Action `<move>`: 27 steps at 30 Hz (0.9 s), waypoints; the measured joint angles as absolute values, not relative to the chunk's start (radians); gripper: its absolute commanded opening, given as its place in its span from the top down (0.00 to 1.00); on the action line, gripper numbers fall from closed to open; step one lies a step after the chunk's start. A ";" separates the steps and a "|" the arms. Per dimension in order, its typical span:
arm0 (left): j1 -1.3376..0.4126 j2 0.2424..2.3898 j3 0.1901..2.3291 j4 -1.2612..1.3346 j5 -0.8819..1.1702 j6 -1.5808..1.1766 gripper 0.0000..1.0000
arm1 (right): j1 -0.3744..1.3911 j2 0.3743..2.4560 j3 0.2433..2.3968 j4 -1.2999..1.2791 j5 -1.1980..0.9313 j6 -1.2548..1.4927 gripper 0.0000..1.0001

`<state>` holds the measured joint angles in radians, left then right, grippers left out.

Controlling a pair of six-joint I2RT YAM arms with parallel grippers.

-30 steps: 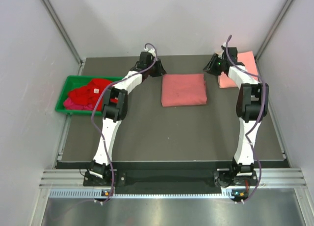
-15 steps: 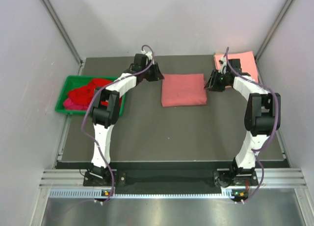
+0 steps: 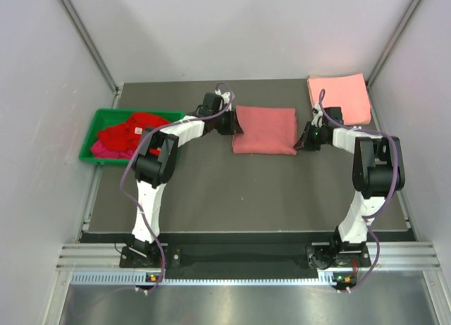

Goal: Fold and stack the t-shirts
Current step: Fold the tshirt

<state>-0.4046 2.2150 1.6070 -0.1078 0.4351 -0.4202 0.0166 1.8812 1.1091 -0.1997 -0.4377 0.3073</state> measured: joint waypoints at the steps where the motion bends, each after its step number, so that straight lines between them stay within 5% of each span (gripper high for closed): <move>1: -0.410 2.215 1.606 -0.108 0.436 -0.420 0.73 | 0.017 1.878 1.102 -0.190 -0.435 0.309 1.00; 6: -0.419 2.215 1.612 -0.125 0.427 -0.410 0.73 | 0.015 1.864 1.086 -0.168 -0.421 0.315 0.97; 10: -0.419 2.215 1.649 -0.162 0.421 -0.389 0.73 | 0.015 1.834 1.088 -0.204 -0.410 0.309 0.71; 13: -0.423 2.206 1.661 -0.174 0.422 -0.378 0.72 | 0.015 1.798 1.103 -0.262 -0.414 0.299 0.63; 27: -0.490 2.196 1.683 -0.193 0.442 -0.367 0.72 | 0.045 1.851 1.259 -0.354 -0.412 0.261 0.59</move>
<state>-0.4900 2.1960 1.6833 -0.1932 0.4416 -0.3668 0.0452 1.8515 1.2587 -0.3538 -0.4118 0.2611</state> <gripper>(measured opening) 0.277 0.422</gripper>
